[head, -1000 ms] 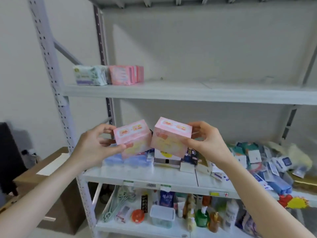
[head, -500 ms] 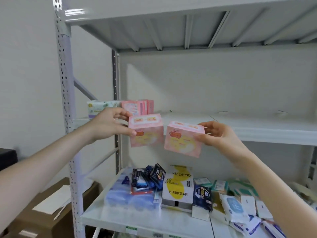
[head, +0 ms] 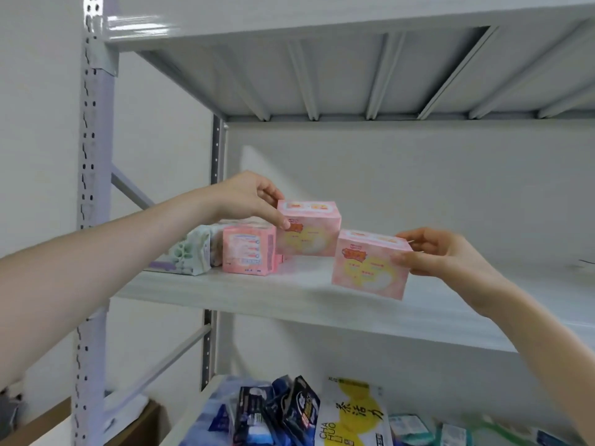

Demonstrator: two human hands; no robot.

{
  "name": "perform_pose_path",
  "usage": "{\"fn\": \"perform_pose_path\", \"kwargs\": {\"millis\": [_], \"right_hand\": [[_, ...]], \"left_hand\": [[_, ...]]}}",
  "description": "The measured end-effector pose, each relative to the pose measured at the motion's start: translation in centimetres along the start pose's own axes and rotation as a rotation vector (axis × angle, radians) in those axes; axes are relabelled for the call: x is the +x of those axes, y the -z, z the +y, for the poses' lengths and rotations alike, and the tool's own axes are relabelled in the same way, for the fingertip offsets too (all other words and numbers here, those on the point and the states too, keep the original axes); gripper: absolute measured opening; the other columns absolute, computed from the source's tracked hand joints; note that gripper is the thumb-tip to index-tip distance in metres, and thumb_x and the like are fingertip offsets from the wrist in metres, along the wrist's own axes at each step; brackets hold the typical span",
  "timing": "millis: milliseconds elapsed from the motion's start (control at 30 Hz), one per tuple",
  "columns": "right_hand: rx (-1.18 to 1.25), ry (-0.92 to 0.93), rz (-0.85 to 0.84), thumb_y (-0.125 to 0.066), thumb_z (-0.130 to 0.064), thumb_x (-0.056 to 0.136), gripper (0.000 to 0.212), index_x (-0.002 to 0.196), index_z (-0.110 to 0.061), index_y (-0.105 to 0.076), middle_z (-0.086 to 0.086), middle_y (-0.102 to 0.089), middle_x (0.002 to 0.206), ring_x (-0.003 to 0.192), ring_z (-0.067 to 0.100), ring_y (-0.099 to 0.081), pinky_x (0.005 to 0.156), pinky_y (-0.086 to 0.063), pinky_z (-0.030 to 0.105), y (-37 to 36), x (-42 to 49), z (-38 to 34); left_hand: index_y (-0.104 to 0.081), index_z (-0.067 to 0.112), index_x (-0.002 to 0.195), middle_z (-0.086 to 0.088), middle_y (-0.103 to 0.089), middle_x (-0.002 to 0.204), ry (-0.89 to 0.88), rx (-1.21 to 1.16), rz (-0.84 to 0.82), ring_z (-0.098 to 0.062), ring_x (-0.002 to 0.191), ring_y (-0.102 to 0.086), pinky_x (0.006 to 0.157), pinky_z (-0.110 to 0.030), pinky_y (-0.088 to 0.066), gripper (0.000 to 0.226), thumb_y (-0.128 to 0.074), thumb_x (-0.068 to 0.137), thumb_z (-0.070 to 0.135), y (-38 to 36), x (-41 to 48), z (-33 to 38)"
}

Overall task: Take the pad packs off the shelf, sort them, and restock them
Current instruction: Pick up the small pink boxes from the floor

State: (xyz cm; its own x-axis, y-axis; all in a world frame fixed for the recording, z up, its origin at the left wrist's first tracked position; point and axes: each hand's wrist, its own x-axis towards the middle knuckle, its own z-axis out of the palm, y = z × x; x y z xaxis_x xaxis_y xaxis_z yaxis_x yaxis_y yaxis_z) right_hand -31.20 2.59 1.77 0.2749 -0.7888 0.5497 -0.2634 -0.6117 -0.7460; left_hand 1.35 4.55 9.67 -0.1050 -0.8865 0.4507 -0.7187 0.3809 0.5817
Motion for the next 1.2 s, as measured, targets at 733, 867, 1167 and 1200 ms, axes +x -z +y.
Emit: {"fn": "perform_pose_path", "kwargs": {"millis": [733,867,1167,1200], "right_hand": [[-0.247,-0.198,-0.185,-0.094,-0.024,0.048,0.066,0.106,-0.012,-0.065,0.002,-0.075,0.093,0.082,0.011,-0.069,0.077,-0.049,0.025,-0.6,16.8,7.2],[-0.276,-0.234,-0.230,-0.080,-0.021,0.061,0.049,0.106,-0.012,-0.065,0.005,-0.074,0.095,0.080,0.011,-0.067,0.075,-0.048,0.022,-1.0,19.3,8.0],[-0.312,-0.306,-0.325,-0.078,-0.012,0.076,0.036,0.108,-0.012,-0.063,0.003,-0.074,0.096,0.084,0.009,-0.069,0.070,-0.052,0.018,-2.3,23.0,10.7],[-0.314,-0.316,-0.330,-0.078,-0.013,0.075,0.037,0.108,-0.012,-0.063,0.003,-0.073,0.097,0.083,0.009,-0.069,0.068,-0.051,0.017,-2.5,23.2,11.0]], "left_hand": [[-0.059,0.013,0.121,0.006,-0.065,0.105,0.023,0.212,-0.285,-0.001,0.090,-0.062,0.069,-0.013,-0.042,0.065,-0.088,0.066,0.028,-4.3,24.4,-11.2],[-0.060,0.013,0.120,0.004,-0.064,0.109,0.046,0.229,-0.302,-0.005,0.093,-0.061,0.072,-0.016,-0.043,0.062,-0.088,0.066,0.028,-4.8,26.8,-12.4],[-0.064,0.024,0.116,0.013,-0.064,0.110,0.011,0.405,-0.364,-0.005,0.104,-0.059,0.088,-0.021,-0.047,0.065,-0.087,0.060,0.047,-6.6,28.9,-13.6],[-0.065,0.024,0.114,0.013,-0.065,0.109,0.014,0.419,-0.380,-0.006,0.105,-0.060,0.092,-0.023,-0.048,0.063,-0.087,0.060,0.047,-6.7,29.0,-13.7]]}}
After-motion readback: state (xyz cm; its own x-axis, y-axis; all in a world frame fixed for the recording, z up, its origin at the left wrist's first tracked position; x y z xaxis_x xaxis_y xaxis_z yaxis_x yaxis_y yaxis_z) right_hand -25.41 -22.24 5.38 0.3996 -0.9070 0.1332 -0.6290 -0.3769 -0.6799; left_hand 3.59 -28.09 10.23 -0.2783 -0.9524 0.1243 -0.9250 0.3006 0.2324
